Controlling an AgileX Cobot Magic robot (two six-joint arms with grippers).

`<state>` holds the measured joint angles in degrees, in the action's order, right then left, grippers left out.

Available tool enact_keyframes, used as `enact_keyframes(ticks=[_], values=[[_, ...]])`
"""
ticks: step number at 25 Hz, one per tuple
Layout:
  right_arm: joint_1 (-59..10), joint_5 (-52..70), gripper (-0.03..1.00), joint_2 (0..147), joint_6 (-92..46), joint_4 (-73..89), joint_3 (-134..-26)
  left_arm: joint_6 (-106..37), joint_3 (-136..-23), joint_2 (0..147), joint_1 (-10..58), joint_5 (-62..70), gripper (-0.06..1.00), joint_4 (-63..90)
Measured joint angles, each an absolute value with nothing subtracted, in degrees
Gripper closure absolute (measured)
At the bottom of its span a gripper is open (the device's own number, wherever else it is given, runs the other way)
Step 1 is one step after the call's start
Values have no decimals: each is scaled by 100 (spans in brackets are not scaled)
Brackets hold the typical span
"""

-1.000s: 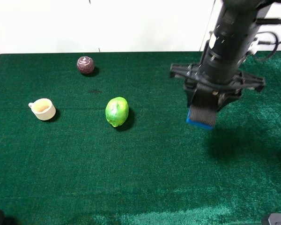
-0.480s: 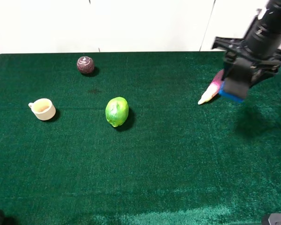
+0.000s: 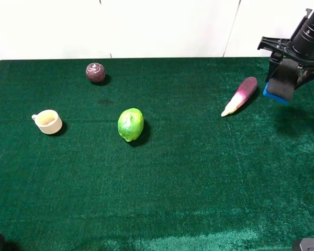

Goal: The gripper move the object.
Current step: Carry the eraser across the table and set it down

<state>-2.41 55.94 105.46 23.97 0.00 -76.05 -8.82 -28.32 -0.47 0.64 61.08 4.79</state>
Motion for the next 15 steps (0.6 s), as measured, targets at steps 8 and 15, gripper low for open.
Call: enact_keyframes(ticks=[8,15], values=[[-99,5272,55,11241,2210,-94,-7995,-882,-2832,-47,64,6108,-5,479],[-99,4926,55,11651,2210,-378,-7995,-882,-2832,-47,64,6108,-5,479]])
